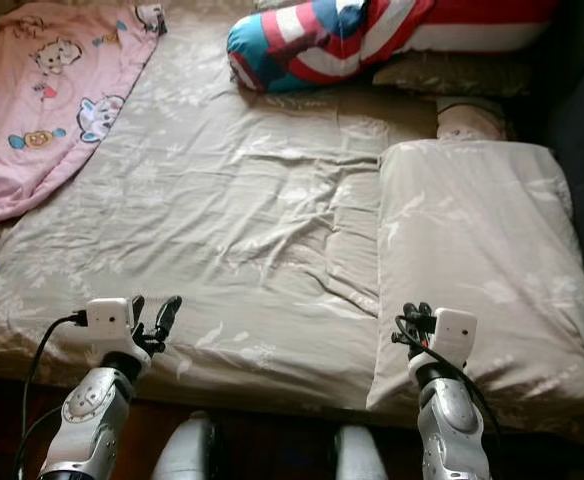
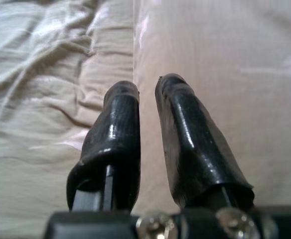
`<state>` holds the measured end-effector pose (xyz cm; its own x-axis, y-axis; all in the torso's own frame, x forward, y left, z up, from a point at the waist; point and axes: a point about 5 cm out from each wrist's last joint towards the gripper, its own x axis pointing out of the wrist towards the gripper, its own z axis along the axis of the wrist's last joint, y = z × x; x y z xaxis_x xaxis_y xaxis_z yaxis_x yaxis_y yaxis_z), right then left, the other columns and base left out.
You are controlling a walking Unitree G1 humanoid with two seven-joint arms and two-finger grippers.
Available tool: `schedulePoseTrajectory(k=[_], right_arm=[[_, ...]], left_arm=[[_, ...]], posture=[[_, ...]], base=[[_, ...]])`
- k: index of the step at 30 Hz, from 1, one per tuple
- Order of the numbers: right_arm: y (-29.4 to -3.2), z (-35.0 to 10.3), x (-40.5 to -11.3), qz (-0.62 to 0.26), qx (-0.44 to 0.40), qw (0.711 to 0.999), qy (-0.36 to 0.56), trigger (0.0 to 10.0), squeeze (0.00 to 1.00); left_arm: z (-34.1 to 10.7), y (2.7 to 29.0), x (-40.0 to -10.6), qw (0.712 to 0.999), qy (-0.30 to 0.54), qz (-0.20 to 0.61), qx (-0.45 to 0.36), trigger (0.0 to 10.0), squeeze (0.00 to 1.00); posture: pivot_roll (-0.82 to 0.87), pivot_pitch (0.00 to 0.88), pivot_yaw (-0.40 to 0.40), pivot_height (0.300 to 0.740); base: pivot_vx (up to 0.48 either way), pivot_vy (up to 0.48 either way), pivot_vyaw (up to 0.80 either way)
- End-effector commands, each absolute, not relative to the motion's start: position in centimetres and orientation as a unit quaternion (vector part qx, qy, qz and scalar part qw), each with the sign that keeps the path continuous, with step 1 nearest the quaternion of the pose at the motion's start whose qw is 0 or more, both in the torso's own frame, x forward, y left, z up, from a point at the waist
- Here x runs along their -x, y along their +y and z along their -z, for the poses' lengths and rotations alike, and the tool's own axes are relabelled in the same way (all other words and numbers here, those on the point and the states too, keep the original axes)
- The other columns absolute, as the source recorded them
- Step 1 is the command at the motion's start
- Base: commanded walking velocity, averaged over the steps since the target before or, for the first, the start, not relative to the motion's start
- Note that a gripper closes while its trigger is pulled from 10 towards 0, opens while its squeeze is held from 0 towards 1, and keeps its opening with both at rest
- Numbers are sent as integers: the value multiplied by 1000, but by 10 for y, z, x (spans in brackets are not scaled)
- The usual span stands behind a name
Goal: Clean up the room
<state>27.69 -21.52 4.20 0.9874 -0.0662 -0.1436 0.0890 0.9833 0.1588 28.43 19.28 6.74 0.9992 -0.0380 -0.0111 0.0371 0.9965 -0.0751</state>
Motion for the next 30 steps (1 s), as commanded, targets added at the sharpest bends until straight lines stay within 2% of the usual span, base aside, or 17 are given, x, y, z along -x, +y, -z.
schedulePoseTrajectory(k=[1,7,12,14,17,20,24,29,30], right_arm=[[-216,-38,-274,42,-84,992,79,10000,0],[-221,-22,-267,53,-82,989,110,10000,0],[-227,0,-253,74,-83,982,156,10000,0],[-231,13,-243,88,-83,975,188,10000,0],[-234,24,-233,102,-86,968,212,10000,0],[-238,46,-210,116,-75,951,278,10000,0],[-244,65,-182,144,-61,926,343,10000,0],[-249,74,-164,174,-69,910,371,10000,0],[-250,75,-161,179,-70,907,375,10000,553]], left_arm=[[-62,200,-280,1000,16,9,23,10000,0],[-52,221,-275,999,40,-19,6,10000,0],[-27,234,-263,994,97,-37,-14,10000,0],[-6,239,-252,987,152,-42,-5,10000,0],[12,239,-240,979,203,-37,-2,10000,0],[42,234,-213,959,282,-39,-1,10000,0],[60,224,-195,940,339,-35,1,10000,0],[69,217,-187,930,367,-21,-9,10000,0],[70,216,-186,928,371,-18,-11,10000,0]], posture=[[-4,183,-7,740],[7,160,-4,740],[12,133,4,740],[14,121,6,740],[17,109,8,740],[9,85,10,740],[20,66,7,740],[20,50,14,740],[19,49,14,740]], base=[[0,0,0],[0,0,0],[0,0,0],[0,0,0],[0,0,0],[0,0,0],[0,0,0],[0,0,0],[0,0,0]])
